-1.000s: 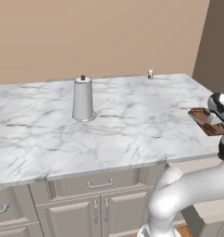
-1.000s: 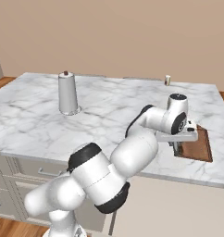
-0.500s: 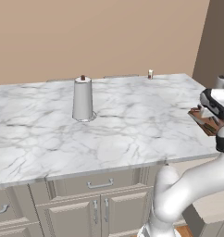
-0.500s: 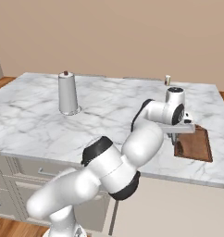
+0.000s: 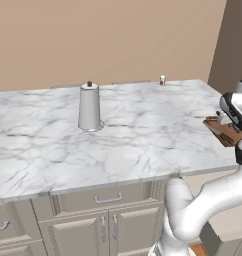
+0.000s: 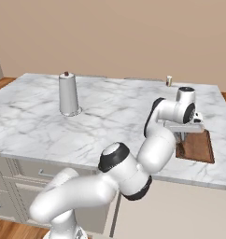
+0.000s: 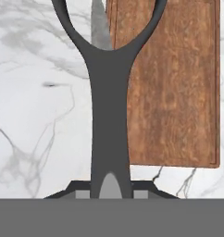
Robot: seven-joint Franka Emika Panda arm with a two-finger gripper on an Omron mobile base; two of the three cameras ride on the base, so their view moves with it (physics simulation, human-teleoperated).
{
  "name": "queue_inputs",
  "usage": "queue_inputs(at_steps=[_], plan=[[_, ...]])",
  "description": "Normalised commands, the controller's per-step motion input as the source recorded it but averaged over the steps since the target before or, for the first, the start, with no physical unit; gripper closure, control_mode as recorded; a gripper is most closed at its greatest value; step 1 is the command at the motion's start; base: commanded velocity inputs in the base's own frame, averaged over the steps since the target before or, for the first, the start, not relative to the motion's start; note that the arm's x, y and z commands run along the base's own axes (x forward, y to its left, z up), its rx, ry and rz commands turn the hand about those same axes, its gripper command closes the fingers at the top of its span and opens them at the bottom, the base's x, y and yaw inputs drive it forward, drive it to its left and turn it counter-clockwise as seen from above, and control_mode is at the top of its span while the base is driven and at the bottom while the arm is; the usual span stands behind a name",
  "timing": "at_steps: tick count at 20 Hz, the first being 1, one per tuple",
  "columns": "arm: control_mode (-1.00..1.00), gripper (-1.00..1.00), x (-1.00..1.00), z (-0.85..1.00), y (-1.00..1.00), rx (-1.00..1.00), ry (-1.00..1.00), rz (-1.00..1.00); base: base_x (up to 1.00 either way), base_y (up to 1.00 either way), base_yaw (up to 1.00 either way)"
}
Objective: Open the drawer on the right and place the cutting tools on the cutting board.
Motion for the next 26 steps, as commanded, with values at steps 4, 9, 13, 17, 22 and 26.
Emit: queue_inputs(at_steps=[4,9,13,17,22,26], plan=[[-1.0,1.0,0.2,-0.14,-0.44,0.0,0.0,0.0,0.0,0.0,0.0],[-1.0,1.0,0.06,-0.27,-0.27,0.03,0.02,0.0,0.0,0.0,0.0],[-1.0,1.0,0.0,-0.32,-0.11,0.03,0.08,0.0,0.0,0.0,0.0],[-1.0,1.0,0.01,-0.16,0.0,0.02,0.06,0.0,0.0,0.0,0.0],[-1.0,1.0,0.04,-0.13,-0.01,0.01,0.05,0.0,0.0,0.0,0.0],[-1.0,1.0,0.12,-0.21,-0.05,0.0,0.04,0.0,0.0,0.0,0.0]])
